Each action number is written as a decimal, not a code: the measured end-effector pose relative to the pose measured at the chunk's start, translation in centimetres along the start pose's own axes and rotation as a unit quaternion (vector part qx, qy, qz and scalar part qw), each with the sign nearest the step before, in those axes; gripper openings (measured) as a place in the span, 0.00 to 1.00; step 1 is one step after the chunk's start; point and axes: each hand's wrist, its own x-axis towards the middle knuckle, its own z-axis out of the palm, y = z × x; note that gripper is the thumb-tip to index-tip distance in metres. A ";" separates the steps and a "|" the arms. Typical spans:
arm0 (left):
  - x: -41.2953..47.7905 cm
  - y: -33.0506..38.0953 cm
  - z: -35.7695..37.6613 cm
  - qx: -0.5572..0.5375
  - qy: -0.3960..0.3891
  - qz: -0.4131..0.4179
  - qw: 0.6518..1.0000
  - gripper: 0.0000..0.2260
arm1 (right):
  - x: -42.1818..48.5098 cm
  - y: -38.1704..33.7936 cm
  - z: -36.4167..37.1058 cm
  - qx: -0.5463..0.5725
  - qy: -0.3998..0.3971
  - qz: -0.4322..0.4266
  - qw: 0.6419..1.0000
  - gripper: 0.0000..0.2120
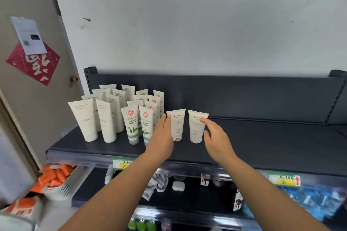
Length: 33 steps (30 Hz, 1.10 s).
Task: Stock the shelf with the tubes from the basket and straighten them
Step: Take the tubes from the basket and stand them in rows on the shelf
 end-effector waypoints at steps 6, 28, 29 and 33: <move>-5.3 -3.9 -1.3 0.065 -0.143 -0.032 0.987 0.33 | -2.6 -1.0 3.4 -0.092 -0.128 -0.025 0.987 0.25; -25.1 -26.5 -18.9 0.167 -0.104 -0.263 0.944 0.36 | -6.9 -21.5 26.7 -0.148 -0.283 -0.245 0.916 0.28; -26.2 -28.0 -20.0 0.170 -0.100 -0.273 0.942 0.36 | -7.1 -22.9 28.3 -0.146 -0.287 -0.255 0.912 0.28; -30.8 -32.9 -23.8 0.174 -0.087 -0.316 0.928 0.35 | -8.5 -28.0 34.4 -0.130 -0.317 -0.286 0.895 0.29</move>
